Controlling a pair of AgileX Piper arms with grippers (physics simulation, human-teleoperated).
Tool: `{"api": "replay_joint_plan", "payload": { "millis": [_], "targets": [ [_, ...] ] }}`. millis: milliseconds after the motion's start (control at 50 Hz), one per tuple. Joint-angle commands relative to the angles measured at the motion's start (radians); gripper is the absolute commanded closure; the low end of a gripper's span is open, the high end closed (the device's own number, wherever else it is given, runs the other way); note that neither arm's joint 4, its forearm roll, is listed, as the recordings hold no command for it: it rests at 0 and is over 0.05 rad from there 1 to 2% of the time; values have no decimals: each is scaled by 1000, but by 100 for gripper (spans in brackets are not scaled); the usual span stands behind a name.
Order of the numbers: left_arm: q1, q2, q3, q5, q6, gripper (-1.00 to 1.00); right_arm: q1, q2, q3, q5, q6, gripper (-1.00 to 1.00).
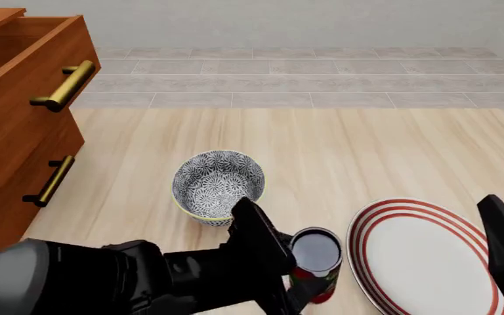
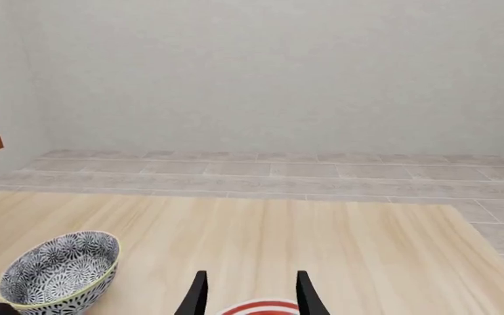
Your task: Put the ketchup in the top drawer of the cabinet.
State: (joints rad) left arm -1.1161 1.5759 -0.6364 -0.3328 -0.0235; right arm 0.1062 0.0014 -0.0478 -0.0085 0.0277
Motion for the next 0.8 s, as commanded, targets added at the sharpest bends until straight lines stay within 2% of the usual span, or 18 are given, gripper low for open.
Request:
{"api": "replay_joint_plan", "payload": {
  "millis": [20, 40, 60, 80, 220, 340, 500, 540, 560, 600, 660, 800],
  "targets": [
    [11, -153, 0, 68, 26, 100, 3, 0, 7, -5, -2, -100],
    [11, -169, 6, 67, 28, 100, 2, 0, 6, -5, -1, -100],
    [10, -185, 10, 68, 83, 100, 2, 0, 5, -5, -1, -100],
    [7, -182, 6, 76, 59, 100, 2, 0, 5, -6, 0, -100],
    [31, -248, 5, 117, 48, 100, 8, 0, 8, -8, -4, -100],
    [-26, -285, -25, 167, 68, 100, 10, 0, 11, -13, 0, -100],
    [-16, -340, -32, 206, 66, 100, 16, 0, 9, -14, 2, -100],
    [-47, -335, -36, 206, 102, 100, 15, -1, 7, -15, 6, -100],
    [-45, -347, -35, 210, 80, 100, 15, -1, 7, -15, 6, -100],
    [-58, -343, -38, 214, 97, 100, 13, -1, 6, -14, 7, -100],
    [-38, -359, -37, 224, 99, 100, 13, -1, 8, -17, 7, -100],
    [23, -454, -44, 292, 55, 100, 5, -1, 30, -43, 10, -100]
  ]
}}
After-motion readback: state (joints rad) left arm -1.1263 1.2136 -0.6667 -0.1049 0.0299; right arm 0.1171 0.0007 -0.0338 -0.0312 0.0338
